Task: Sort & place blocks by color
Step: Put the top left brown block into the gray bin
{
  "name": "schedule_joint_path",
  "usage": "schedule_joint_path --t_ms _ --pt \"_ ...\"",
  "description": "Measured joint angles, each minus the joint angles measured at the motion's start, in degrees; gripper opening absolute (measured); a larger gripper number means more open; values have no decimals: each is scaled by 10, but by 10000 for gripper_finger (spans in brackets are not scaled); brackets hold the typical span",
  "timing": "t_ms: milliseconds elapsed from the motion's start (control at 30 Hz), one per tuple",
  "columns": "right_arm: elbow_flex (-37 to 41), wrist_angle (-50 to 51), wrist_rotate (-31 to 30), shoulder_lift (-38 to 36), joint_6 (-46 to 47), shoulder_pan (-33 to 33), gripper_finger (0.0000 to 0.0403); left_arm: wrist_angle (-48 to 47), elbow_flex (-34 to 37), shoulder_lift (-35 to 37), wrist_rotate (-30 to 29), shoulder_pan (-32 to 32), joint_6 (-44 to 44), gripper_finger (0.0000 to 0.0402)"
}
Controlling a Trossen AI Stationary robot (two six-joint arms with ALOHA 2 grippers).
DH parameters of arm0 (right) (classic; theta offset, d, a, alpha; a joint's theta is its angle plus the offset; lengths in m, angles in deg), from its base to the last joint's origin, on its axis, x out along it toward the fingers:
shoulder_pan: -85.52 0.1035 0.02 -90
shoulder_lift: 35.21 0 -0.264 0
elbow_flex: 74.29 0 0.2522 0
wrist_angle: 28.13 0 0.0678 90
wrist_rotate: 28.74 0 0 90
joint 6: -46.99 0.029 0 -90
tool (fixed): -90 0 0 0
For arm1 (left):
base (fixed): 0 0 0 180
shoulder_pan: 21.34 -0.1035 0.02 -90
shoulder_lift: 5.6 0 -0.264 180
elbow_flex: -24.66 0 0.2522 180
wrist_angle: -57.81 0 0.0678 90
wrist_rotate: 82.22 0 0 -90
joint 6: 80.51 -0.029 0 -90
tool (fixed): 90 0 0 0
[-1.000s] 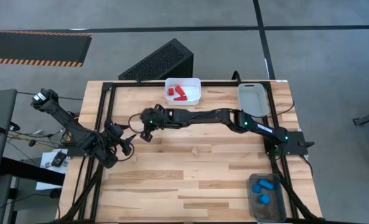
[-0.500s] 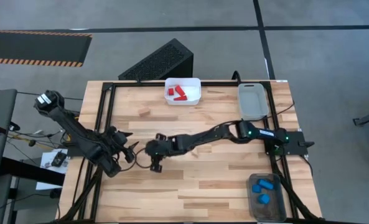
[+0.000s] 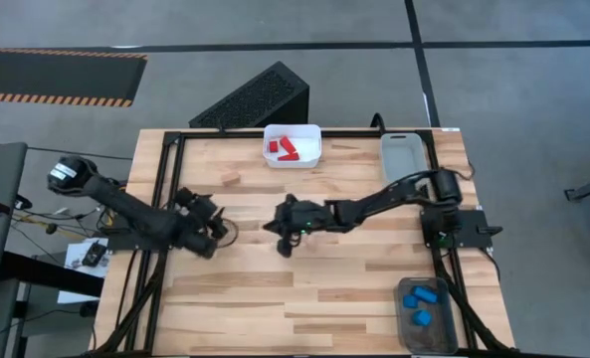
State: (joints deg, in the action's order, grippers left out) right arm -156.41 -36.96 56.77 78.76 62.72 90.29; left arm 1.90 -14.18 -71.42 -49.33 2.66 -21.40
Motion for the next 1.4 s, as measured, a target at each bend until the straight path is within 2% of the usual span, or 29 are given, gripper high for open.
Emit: schedule_joint_path --t_ms 200,333,400,567,633,733,933,1100,1267,1400 --pt "67 -29 2 -37 18 20 57 213 0 2 142 -152 -336 240" --pt "78 -44 0 -37 18 30 77 266 0 3 218 -260 -482 240" --pt "78 -49 1 -33 19 34 86 271 0 3 272 -320 -541 240" --pt "78 -43 3 -31 42 38 117 332 0 2 474 -493 -648 240" --pt "78 -40 3 -31 44 42 133 356 0 2 525 -551 -672 240" --pt "79 -40 3 -31 55 54 160 364 -1 2 570 -615 -699 240" --pt "79 -27 -1 -31 74 69 207 353 0 -21 642 -675 -701 240" --pt "79 -31 -2 -31 91 69 226 360 0 -78 643 -676 -705 240" --pt "79 -31 -2 -31 93 71 227 376 -2 -135 623 -676 -708 240" --pt "79 -32 -2 -31 82 68 220 383 -3 -152 625 -676 -717 216"
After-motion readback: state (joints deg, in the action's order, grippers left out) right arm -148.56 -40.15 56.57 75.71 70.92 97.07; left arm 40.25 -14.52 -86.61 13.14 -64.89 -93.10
